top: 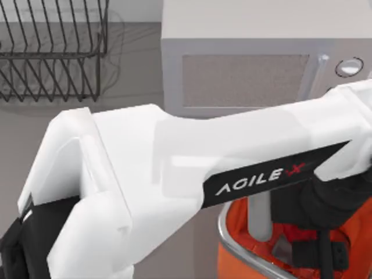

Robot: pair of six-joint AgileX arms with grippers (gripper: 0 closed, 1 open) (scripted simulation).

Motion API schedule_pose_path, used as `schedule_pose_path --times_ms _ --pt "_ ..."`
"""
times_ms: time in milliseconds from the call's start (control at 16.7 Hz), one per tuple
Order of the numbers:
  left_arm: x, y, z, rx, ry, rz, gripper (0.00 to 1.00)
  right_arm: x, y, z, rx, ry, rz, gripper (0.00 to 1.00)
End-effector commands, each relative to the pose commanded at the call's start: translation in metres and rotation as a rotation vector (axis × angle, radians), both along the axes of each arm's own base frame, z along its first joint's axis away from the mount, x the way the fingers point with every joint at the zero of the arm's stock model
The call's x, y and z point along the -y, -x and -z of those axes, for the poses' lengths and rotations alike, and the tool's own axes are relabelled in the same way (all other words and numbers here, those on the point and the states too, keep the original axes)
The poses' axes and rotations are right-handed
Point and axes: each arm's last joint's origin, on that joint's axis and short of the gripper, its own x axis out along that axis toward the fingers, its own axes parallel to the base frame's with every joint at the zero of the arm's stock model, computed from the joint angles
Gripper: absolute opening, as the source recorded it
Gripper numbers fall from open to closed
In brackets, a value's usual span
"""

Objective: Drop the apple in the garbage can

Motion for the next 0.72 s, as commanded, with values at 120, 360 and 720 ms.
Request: schedule_pose_path --times_ms 120,360,720 --pt "0.0000 0.0000 0.0000 0.000 0.000 0.000 0.68 0.0000 0.0000 0.0000 0.000 0.000 0.000 1.00" --pt "0.0000 0.0000 0.0000 0.000 0.000 0.000 0.98 0.0000 0.0000 0.0000 0.000 0.000 0.000 1.00" --pt "0.0000 0.0000 0.0000 0.000 0.000 0.000 1.00 0.0000 0.0000 0.0000 0.000 0.000 0.000 1.00"
